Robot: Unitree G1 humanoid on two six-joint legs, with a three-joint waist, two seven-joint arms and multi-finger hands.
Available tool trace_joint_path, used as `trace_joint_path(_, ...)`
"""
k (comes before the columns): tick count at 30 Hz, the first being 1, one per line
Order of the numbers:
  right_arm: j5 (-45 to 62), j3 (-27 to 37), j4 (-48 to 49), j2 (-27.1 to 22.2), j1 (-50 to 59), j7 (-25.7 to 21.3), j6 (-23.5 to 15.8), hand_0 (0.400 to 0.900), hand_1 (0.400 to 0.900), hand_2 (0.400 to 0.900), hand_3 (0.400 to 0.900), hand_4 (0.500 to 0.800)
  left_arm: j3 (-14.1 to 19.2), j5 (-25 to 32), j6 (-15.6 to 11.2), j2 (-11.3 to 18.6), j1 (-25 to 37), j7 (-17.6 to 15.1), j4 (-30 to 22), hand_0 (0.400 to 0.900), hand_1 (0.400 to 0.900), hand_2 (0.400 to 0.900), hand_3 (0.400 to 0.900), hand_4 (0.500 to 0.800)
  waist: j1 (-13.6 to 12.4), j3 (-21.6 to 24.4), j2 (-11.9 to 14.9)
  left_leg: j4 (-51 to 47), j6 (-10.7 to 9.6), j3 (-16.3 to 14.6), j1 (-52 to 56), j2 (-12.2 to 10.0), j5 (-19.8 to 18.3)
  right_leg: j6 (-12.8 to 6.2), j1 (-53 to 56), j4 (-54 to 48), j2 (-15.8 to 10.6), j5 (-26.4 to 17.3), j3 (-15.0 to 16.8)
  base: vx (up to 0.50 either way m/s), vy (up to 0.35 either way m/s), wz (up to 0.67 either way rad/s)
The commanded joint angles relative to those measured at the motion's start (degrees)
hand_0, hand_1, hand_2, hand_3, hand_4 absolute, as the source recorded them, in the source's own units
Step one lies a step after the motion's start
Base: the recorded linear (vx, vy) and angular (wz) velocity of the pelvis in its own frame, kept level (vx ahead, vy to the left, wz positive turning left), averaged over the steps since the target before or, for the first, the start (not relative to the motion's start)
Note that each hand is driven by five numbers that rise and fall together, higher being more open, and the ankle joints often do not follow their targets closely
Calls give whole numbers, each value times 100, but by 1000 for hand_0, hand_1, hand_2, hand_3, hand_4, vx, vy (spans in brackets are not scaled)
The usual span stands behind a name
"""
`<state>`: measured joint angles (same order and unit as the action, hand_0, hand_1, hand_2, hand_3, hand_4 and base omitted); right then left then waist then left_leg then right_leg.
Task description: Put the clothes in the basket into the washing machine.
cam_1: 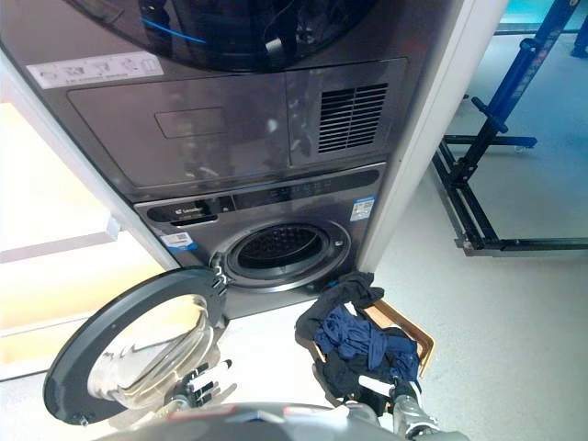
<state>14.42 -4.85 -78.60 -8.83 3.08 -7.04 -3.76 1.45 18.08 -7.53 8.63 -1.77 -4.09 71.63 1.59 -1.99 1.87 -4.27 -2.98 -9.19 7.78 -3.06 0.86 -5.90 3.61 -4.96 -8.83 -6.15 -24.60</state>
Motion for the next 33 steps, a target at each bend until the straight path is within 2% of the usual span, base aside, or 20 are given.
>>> trace_joint_path(1,-23,-81,-248,-31,543,-30,-124,900,900,900,900,800,-87,-42,-196,27,373,62,266,900,900,900,900,800,40,-17,65,108,-38,-17,-284,142,70,-409,212,104,117,199,-119,0,0,0)
trace_joint_path(21,141,-11,-67,-98,610,-100,-186,900,900,900,900,800,-41,43,-220,25,376,22,215,900,900,900,900,800,43,-64,60,137,-34,20,-316,159,72,-418,133,135,97,182,-103,-2,1,0)
trace_joint_path(23,-38,-175,318,-205,750,-197,-225,900,900,900,900,800,-67,125,-283,54,394,-38,-53,900,900,900,900,800,23,-189,56,231,-11,60,-433,169,64,-408,-1,228,74,181,-62,-83,6,0)
trace_joint_path(25,-561,-513,939,-401,935,-367,-271,900,900,900,900,800,-176,189,-411,111,416,-131,-629,900,900,900,900,800,4,-474,58,474,27,103,-708,193,36,-392,-272,422,23,191,-23,-226,2,-2)
trace_joint_path(28,-1555,-971,1868,-856,1308,-714,-242,900,900,900,900,800,-400,237,-688,297,528,-381,-1701,900,900,900,900,800,-18,-1137,49,1021,69,235,-1478,244,6,-351,-996,874,-146,210,36,-370,17,0)
trace_joint_path(30,-2135,-1222,2401,-1250,1671,-956,-183,900,900,900,900,800,-614,246,-880,435,544,-599,-2599,900,900,900,900,800,-27,-1582,2,1323,71,309,-2091,224,25,-319,-1760,1294,-265,199,111,-360,48,-2)
trace_joint_path(33,-2486,-1467,2397,-1556,2247,-1116,-113,900,900,900,900,800,-877,250,-1018,588,573,-770,-3497,900,900,900,900,800,-119,-1814,-84,1658,107,350,-2873,220,3,-301,-2604,1709,-375,213,133,-252,54,-3)
